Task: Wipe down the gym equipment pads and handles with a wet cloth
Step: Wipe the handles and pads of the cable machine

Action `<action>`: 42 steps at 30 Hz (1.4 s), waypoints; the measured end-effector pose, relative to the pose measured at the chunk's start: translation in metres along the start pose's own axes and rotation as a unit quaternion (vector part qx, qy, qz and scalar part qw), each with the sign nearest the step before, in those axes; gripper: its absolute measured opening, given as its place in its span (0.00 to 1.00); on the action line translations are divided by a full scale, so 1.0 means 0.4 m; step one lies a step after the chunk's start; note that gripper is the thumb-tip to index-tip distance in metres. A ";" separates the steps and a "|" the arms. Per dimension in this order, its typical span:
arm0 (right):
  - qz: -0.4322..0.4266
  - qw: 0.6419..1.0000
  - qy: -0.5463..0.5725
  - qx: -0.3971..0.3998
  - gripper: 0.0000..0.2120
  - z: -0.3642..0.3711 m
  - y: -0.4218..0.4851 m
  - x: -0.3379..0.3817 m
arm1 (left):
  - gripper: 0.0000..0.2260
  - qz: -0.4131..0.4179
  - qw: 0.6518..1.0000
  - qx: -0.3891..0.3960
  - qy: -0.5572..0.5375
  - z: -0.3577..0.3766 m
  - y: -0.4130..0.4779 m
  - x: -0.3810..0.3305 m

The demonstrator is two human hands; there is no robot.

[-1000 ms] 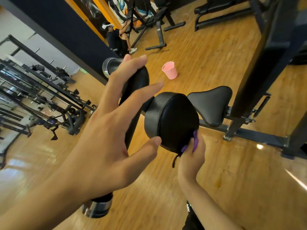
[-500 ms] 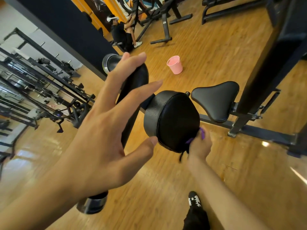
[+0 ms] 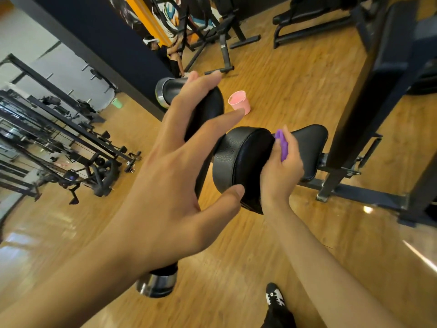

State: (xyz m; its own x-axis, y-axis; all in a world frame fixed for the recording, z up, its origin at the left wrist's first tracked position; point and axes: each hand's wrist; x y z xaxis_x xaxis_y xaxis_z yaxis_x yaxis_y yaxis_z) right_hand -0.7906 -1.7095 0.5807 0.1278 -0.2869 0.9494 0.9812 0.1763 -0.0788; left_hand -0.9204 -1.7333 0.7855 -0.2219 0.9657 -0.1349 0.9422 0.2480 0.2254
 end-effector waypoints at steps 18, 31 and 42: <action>-0.107 0.990 -0.074 0.060 0.15 -0.030 0.023 -0.022 | 0.32 0.001 1.000 0.002 0.000 -0.010 -0.017 0.001; -0.356 0.916 -0.103 0.153 0.18 -0.056 -0.199 -0.052 | 0.31 -0.003 1.000 -0.005 0.010 -0.016 -0.036 -0.001; -0.353 0.923 -0.083 0.127 0.22 -0.033 -0.191 -0.033 | 0.30 -0.004 1.000 -0.016 -0.005 -0.003 -0.018 0.000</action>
State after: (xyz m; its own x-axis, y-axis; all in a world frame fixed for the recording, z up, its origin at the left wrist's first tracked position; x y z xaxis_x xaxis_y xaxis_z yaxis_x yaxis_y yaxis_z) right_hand -0.8655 -1.7315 0.5700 -0.5755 -0.2695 0.7721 0.7430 0.2221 0.6314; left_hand -0.9273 -1.7351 0.7851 -0.2272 0.9628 -0.1460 0.9316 0.2586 0.2556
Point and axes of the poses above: each hand's wrist, its own y-axis towards the middle knuckle, its own z-axis out of the palm, x = y × z
